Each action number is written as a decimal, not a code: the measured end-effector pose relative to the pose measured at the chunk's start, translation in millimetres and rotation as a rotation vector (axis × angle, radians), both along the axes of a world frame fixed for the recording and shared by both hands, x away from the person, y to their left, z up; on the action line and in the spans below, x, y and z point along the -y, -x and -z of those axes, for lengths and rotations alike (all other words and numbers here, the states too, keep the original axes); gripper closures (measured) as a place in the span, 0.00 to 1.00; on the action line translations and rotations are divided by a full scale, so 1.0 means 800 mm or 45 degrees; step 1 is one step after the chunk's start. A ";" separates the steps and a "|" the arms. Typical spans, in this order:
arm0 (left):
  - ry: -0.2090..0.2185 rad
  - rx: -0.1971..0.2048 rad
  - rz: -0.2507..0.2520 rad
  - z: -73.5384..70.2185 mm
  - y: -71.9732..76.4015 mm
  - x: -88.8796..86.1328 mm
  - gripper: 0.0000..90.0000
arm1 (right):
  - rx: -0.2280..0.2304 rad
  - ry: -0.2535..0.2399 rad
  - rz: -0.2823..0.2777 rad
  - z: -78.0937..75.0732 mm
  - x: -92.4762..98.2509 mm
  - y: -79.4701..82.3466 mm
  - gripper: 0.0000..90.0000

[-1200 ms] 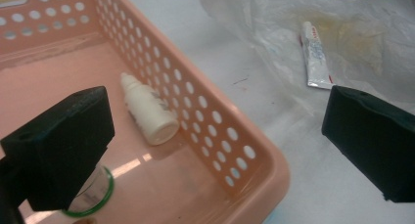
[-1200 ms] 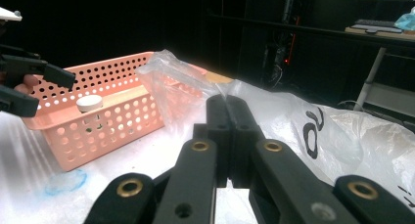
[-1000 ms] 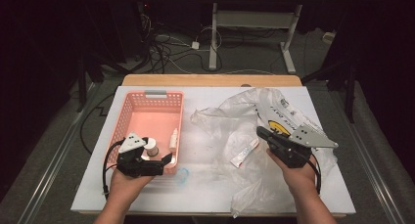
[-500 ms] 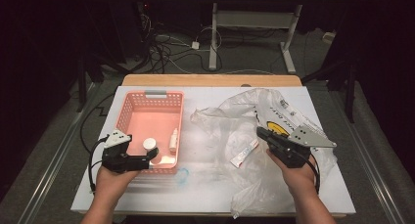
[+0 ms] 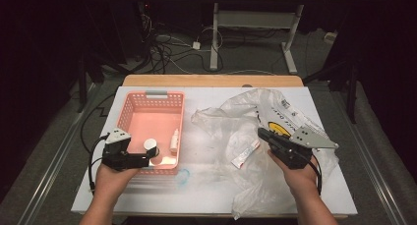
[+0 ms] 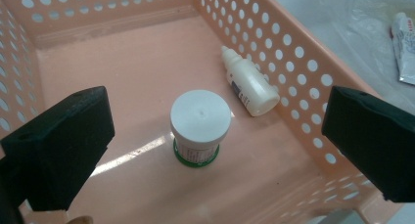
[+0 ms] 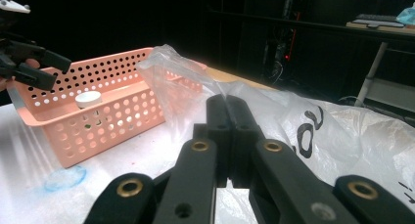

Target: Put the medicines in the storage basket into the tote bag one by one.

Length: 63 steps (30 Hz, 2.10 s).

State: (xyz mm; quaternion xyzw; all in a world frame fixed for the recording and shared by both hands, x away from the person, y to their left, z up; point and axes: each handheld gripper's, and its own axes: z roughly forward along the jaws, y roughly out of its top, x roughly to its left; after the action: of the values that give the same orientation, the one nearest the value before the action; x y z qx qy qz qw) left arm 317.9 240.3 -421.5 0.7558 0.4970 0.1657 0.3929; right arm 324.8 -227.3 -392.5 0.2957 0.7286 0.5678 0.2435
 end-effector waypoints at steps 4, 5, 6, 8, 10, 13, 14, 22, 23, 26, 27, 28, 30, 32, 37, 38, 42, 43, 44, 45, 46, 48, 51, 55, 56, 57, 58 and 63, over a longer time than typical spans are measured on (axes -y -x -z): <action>-0.013 -0.012 0.003 -0.009 -0.003 0.000 0.00 | -0.001 -0.006 0.000 -0.002 -0.001 0.001 1.00; -0.005 -0.020 0.003 -0.011 -0.005 -0.001 0.00 | 0.002 -0.008 -0.001 -0.002 -0.001 0.001 1.00; -0.003 -0.030 0.004 -0.013 -0.007 -0.003 0.00 | -0.001 -0.014 0.002 -0.002 -0.001 0.000 1.00; -0.018 -0.050 0.005 -0.016 -0.013 -0.004 0.00 | -0.008 -0.013 0.000 -0.002 -0.001 0.000 1.00; -0.026 -0.076 0.003 -0.016 -0.019 -0.005 0.00 | 0.002 -0.011 -0.002 -0.002 -0.002 0.000 1.00; -0.048 -0.125 0.001 -0.014 -0.029 -0.009 0.00 | 0.004 -0.006 -0.005 -0.003 -0.002 0.001 1.00; -0.046 -0.142 0.004 -0.014 -0.032 -0.010 0.00 | 0.004 -0.007 -0.004 -0.003 -0.001 0.001 1.00; -0.093 -0.185 0.027 -0.015 -0.046 -0.004 0.01 | 0.010 -0.011 -0.007 -0.005 0.000 0.002 1.00; -0.096 -0.199 0.035 -0.014 -0.048 -0.002 0.01 | 0.010 -0.013 -0.007 -0.005 0.001 0.002 1.00; -0.111 -0.233 0.071 -0.011 -0.053 0.003 0.11 | 0.013 -0.022 -0.008 -0.006 0.001 0.002 1.00; -0.116 -0.236 0.074 -0.011 -0.055 0.004 0.13 | 0.011 -0.021 -0.007 -0.006 0.001 0.002 1.00; -0.117 -0.235 0.082 -0.011 -0.057 0.004 0.15 | 0.011 -0.019 -0.008 -0.005 0.001 0.001 1.00; -0.131 -0.249 0.089 -0.011 -0.061 0.006 0.17 | 0.007 -0.025 -0.007 -0.005 0.000 0.001 1.00; -0.148 -0.288 0.101 -0.009 -0.066 0.008 0.19 | 0.006 -0.028 -0.008 -0.005 0.000 0.000 1.00; -0.205 -0.409 0.132 -0.004 -0.079 0.014 0.21 | 0.008 -0.019 -0.009 -0.004 0.000 0.000 1.00; -0.221 -0.426 0.137 -0.003 -0.080 0.016 0.22 | 0.010 -0.018 -0.010 -0.004 0.000 0.000 1.00; -0.285 -0.479 0.150 0.001 -0.085 0.023 0.26 | 0.009 -0.019 -0.012 -0.005 0.000 0.000 1.00; -0.304 -0.500 0.156 0.002 -0.086 0.025 0.27 | 0.009 -0.019 -0.012 -0.004 0.000 0.000 1.00; -0.314 -0.517 0.165 0.003 -0.087 0.026 0.28 | 0.010 -0.017 -0.012 -0.004 -0.001 0.000 1.00; -0.323 -0.528 0.169 0.004 -0.089 0.028 0.29 | 0.010 -0.018 -0.013 -0.004 -0.001 0.000 1.00; -0.331 -0.537 0.168 0.005 -0.090 0.028 0.31 | 0.008 -0.021 -0.011 -0.005 -0.001 0.001 1.00; -0.346 -0.557 0.166 0.006 -0.091 0.030 0.34 | 0.012 -0.025 -0.012 -0.006 -0.001 0.001 1.00; -0.370 -0.576 0.177 0.008 -0.092 0.032 0.39 | 0.008 -0.025 -0.010 -0.006 0.000 0.002 1.00; -0.373 -0.580 0.189 0.008 -0.092 0.033 0.45 | 0.008 -0.025 -0.010 -0.006 0.000 0.002 1.00; -0.374 -0.582 0.192 0.009 -0.092 0.033 0.46 | 0.013 -0.025 -0.011 -0.006 0.000 0.001 1.00; -0.376 -0.585 0.196 0.009 -0.092 0.033 0.48 | 0.015 -0.025 -0.011 -0.006 0.000 0.001 1.00; -0.382 -0.590 0.200 0.009 -0.092 0.034 0.48 | 0.015 -0.025 -0.010 -0.006 0.000 0.002 1.00; -0.405 -0.595 0.205 0.010 -0.092 0.036 0.51 | 0.017 -0.031 -0.008 -0.007 0.000 0.002 1.00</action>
State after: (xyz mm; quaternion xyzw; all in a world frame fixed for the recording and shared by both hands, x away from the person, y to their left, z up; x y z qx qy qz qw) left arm 391.5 211.5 -429.7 0.8626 0.4801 0.0312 0.1561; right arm 323.0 -227.3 -386.6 0.2925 0.7211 0.5792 0.2428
